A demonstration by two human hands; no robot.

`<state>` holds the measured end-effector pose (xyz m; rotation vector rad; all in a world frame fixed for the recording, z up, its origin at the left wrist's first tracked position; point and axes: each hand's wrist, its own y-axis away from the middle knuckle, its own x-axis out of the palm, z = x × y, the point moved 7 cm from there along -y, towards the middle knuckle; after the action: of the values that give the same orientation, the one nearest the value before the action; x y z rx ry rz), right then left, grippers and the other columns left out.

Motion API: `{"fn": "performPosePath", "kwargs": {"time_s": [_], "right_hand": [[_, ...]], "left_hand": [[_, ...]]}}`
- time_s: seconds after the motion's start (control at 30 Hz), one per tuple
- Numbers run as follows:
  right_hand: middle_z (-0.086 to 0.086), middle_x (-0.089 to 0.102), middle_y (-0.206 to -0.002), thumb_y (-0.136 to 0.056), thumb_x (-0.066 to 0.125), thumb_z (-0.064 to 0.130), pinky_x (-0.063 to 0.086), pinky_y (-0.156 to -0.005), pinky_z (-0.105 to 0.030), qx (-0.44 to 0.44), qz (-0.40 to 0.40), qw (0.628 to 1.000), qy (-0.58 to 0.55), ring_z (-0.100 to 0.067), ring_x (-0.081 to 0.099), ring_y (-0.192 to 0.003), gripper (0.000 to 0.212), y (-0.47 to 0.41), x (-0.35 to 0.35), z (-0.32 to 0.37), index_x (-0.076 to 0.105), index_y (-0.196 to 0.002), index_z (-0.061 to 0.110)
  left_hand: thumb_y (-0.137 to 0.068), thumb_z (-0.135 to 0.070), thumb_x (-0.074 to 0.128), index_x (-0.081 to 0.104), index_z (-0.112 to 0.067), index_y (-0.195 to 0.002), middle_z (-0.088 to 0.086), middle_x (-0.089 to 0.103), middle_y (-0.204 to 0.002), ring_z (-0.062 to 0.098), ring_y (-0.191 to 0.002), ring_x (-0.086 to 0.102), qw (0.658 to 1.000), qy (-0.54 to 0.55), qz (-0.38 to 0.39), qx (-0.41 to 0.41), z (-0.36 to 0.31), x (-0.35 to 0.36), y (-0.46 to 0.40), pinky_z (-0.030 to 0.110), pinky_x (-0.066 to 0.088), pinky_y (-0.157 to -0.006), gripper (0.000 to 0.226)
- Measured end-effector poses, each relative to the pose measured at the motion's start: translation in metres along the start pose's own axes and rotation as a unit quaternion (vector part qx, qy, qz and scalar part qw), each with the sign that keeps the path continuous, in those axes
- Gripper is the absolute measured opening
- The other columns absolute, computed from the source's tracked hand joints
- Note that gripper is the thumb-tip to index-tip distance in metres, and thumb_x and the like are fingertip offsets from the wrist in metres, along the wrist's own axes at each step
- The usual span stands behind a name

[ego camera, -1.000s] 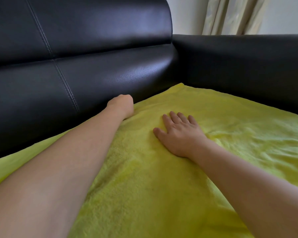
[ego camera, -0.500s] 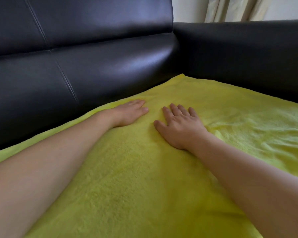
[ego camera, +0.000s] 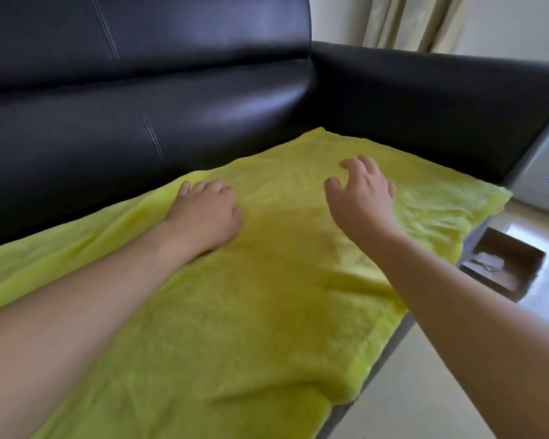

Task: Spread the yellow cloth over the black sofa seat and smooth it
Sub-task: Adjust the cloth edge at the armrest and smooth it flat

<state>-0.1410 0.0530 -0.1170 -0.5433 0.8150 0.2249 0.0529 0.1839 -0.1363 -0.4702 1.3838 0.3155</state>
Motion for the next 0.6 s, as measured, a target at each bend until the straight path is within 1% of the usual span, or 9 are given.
{"fn": "performPosePath", "kwargs": {"time_s": [0.07,0.13,0.2,0.27,0.3,0.4,0.47,0.5,0.6], "right_hand": [[-0.006,0.025,-0.154,-0.089,0.042,0.04,0.016,-0.116,-0.045,0.106,-0.027,0.994,-0.006,-0.028,0.022,-0.141,0.059,0.018,-0.033,-0.03,0.037,-0.144,0.017],[-0.009,0.023,-0.151,-0.086,0.047,0.045,0.021,-0.114,-0.047,0.244,-0.047,0.968,-0.039,-0.032,0.022,-0.139,0.068,0.04,-0.058,-0.07,0.03,-0.145,0.016],[-0.011,0.026,-0.146,-0.081,0.056,0.048,0.032,-0.107,-0.048,0.41,-0.05,0.897,-0.154,-0.034,0.028,-0.134,0.079,0.064,-0.057,-0.111,0.026,-0.145,0.012],[-0.009,0.032,-0.144,-0.077,0.068,0.042,0.04,-0.093,-0.043,0.511,-0.021,0.801,-0.312,-0.035,0.037,-0.129,0.087,0.087,-0.043,-0.127,0.026,-0.145,0.008],[-0.01,0.033,-0.147,-0.078,0.071,0.036,0.039,-0.089,-0.043,0.522,0.002,0.772,-0.362,-0.034,0.038,-0.131,0.087,0.091,-0.034,-0.128,0.027,-0.146,0.007],[-0.013,0.043,-0.142,-0.086,0.069,0.025,0.037,-0.084,-0.038,0.528,0.052,0.755,-0.385,-0.031,0.044,-0.127,0.072,0.094,-0.025,-0.135,0.033,-0.145,0.005],[-0.01,0.056,-0.101,-0.087,0.067,0.018,0.042,-0.072,-0.031,0.516,0.07,0.757,-0.394,-0.025,0.056,-0.093,0.045,0.096,-0.024,-0.137,0.049,-0.127,0.008],[-0.007,0.051,-0.083,-0.085,0.067,0.015,0.042,-0.062,-0.029,0.509,0.074,0.758,-0.402,-0.021,0.052,-0.074,0.031,0.096,-0.024,-0.137,0.053,-0.112,0.009],[-0.005,0.052,-0.076,-0.08,0.07,0.015,0.046,-0.054,-0.03,0.509,0.05,0.748,-0.423,-0.02,0.052,-0.063,0.018,0.098,-0.026,-0.138,0.055,-0.088,0.01]], "left_hand": [[-0.093,-0.036,0.036,0.053,-0.017,-0.127,0.005,0.048,-0.137,0.027,-0.126,0.044,0.994,0.037,-0.066,0.084,-0.044,-0.031,0.029,0.04,0.033,-0.108,0.043],[-0.092,-0.039,0.039,0.058,-0.021,-0.116,-0.001,0.055,-0.12,0.021,-0.108,0.053,0.975,0.143,-0.043,0.163,-0.085,-0.046,0.074,0.037,0.044,-0.094,0.035],[-0.095,-0.042,0.047,0.053,-0.025,-0.1,-0.01,0.052,-0.097,0.013,-0.083,0.055,0.957,0.216,0.026,0.19,-0.109,-0.049,0.117,0.033,0.049,-0.073,0.019],[-0.093,-0.05,0.049,0.045,-0.027,-0.093,-0.012,0.047,-0.087,0.007,-0.068,0.047,0.955,0.202,0.036,0.217,-0.13,-0.054,0.154,0.026,0.041,-0.06,0.023],[-0.091,-0.056,0.048,0.042,-0.027,-0.094,-0.012,0.047,-0.087,0.007,-0.068,0.045,0.956,0.178,0.029,0.233,-0.138,-0.054,0.167,0.025,0.038,-0.06,0.029],[-0.088,-0.059,0.047,0.041,-0.025,-0.108,-0.008,0.051,-0.103,0.014,-0.09,0.053,0.965,0.057,0.02,0.256,-0.162,-0.044,0.188,0.03,0.036,-0.067,0.04],[-0.092,-0.042,0.046,0.042,-0.021,-0.109,-0.001,0.053,-0.107,0.022,-0.099,0.055,0.967,0.007,0.028,0.252,-0.168,-0.036,0.189,0.031,0.036,-0.068,0.027],[-0.093,-0.034,0.045,0.043,-0.02,-0.105,0.0,0.054,-0.106,0.024,-0.098,0.055,0.968,0.011,0.037,0.248,-0.166,-0.035,0.187,0.031,0.035,-0.068,0.019],[-0.09,-0.031,0.048,0.047,-0.017,-0.095,-0.001,0.057,-0.092,0.023,-0.08,0.053,0.958,0.07,0.115,0.254,-0.157,-0.034,0.183,0.031,0.036,-0.061,0.014]]}}
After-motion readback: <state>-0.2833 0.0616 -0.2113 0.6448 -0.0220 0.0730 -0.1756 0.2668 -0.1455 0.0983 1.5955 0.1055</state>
